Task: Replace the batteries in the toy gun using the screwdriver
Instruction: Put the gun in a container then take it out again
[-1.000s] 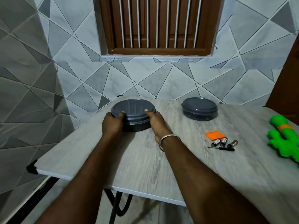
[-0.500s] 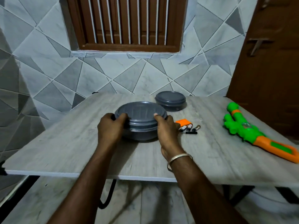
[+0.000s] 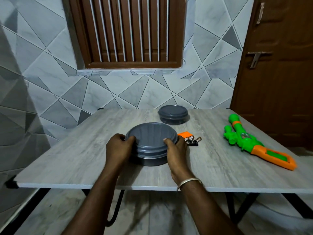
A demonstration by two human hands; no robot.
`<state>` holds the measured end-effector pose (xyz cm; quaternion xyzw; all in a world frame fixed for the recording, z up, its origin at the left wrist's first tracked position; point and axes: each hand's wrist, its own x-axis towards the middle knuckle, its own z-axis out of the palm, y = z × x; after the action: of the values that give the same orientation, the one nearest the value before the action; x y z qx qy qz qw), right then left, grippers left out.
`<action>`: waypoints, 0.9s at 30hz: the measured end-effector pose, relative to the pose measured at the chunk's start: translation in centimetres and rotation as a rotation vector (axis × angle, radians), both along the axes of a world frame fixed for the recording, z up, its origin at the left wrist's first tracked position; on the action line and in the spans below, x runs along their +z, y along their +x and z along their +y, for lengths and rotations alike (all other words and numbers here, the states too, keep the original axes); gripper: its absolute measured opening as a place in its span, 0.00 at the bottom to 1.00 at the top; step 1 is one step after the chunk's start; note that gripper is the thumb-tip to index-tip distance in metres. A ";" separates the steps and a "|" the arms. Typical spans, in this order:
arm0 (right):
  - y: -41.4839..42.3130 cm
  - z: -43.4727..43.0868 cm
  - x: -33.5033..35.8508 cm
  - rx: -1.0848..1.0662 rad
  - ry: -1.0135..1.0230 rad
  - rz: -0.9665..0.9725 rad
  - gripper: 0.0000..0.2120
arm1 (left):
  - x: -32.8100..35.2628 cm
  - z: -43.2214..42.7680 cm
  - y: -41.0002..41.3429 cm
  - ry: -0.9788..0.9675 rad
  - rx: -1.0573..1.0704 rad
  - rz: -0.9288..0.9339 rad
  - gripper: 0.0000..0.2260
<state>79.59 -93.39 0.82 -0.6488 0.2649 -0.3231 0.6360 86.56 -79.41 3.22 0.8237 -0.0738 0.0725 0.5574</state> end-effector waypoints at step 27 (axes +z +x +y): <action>0.8 -0.7 -0.8 0.106 0.054 -0.149 0.26 | 2.0 -5.0 8.3 0.607 0.095 -0.024 0.27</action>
<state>80.39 -94.10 0.03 -0.6189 0.1906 -0.3290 0.6873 94.82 -84.41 5.25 0.9542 -0.0603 0.0829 0.2812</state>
